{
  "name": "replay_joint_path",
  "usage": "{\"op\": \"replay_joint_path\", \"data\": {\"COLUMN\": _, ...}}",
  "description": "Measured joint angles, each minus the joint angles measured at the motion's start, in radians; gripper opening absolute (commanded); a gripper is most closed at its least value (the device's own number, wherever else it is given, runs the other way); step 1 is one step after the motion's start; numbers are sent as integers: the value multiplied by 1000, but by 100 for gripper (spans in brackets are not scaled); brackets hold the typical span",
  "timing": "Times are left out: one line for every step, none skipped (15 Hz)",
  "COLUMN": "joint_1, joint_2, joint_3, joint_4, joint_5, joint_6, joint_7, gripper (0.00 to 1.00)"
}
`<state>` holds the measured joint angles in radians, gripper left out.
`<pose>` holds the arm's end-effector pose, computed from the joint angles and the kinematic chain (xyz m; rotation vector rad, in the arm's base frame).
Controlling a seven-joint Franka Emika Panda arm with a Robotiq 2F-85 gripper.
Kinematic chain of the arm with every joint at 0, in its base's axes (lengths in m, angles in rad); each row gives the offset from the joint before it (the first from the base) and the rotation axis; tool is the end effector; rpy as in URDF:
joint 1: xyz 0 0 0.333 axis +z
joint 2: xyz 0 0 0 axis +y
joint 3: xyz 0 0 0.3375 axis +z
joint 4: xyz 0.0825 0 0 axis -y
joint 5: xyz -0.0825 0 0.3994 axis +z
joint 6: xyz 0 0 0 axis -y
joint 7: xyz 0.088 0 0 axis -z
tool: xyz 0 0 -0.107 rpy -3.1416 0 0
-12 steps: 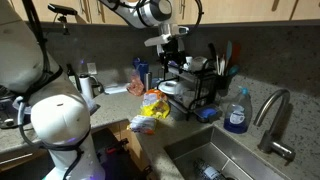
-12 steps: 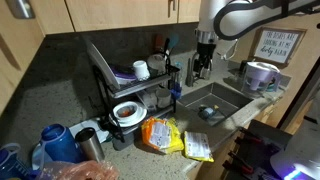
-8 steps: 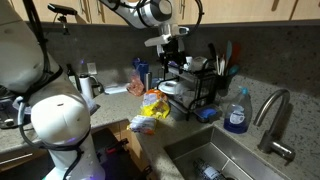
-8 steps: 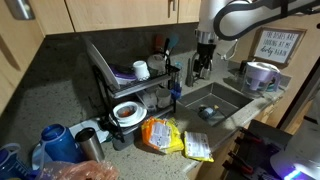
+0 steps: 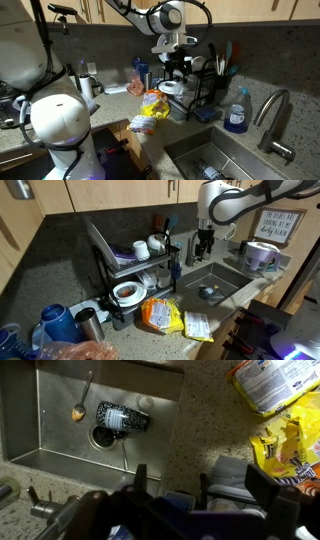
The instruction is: Make the flask stand in the sink
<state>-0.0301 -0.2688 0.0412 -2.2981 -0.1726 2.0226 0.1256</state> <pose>0.4723 -0.0039 0.4707 2.9750 -0.0594 0.0058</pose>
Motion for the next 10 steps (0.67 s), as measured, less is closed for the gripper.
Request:
{"op": "replay_joint_path", "data": {"joint_1": -3, "joint_2": 14, "joint_3": -14, "joint_4": 0, "joint_5": 1, "joint_6": 0, "joint_7": 0, "gripper": 100}}
{"op": "replay_joint_path", "data": {"joint_1": -6, "joint_2": 27, "joint_3": -28, "joint_4": 0, "joint_5": 3, "joint_6": 0, "joint_7": 0, "gripper": 100}}
{"op": "replay_joint_path", "data": {"joint_1": -10, "joint_2": 39, "joint_3": -43, "joint_4": 0, "joint_5": 10, "joint_6": 0, "joint_7": -2, "gripper": 100}}
{"op": "replay_joint_path", "data": {"joint_1": -15, "joint_2": 51, "joint_3": -58, "joint_4": 0, "joint_5": 21, "joint_6": 1, "joint_7": -4, "gripper": 100}}
{"op": "replay_joint_path", "data": {"joint_1": -19, "joint_2": 62, "joint_3": -74, "joint_4": 0, "joint_5": 37, "joint_6": 2, "joint_7": -8, "gripper": 100}}
{"op": "replay_joint_path", "data": {"joint_1": -23, "joint_2": 73, "joint_3": -89, "joint_4": 0, "joint_5": 56, "joint_6": 3, "joint_7": -18, "gripper": 100}}
{"op": "replay_joint_path", "data": {"joint_1": -29, "joint_2": 83, "joint_3": -105, "joint_4": -1, "joint_5": 78, "joint_6": 8, "joint_7": -31, "gripper": 100}}
{"op": "replay_joint_path", "data": {"joint_1": -34, "joint_2": 93, "joint_3": -120, "joint_4": -1, "joint_5": 98, "joint_6": 12, "joint_7": -48, "gripper": 100}}
{"op": "replay_joint_path", "data": {"joint_1": -40, "joint_2": 103, "joint_3": -134, "joint_4": -2, "joint_5": 119, "joint_6": 14, "joint_7": -68, "gripper": 100}}
{"op": "replay_joint_path", "data": {"joint_1": -46, "joint_2": 112, "joint_3": -149, "joint_4": -3, "joint_5": 139, "joint_6": 18, "joint_7": -92, "gripper": 100}}
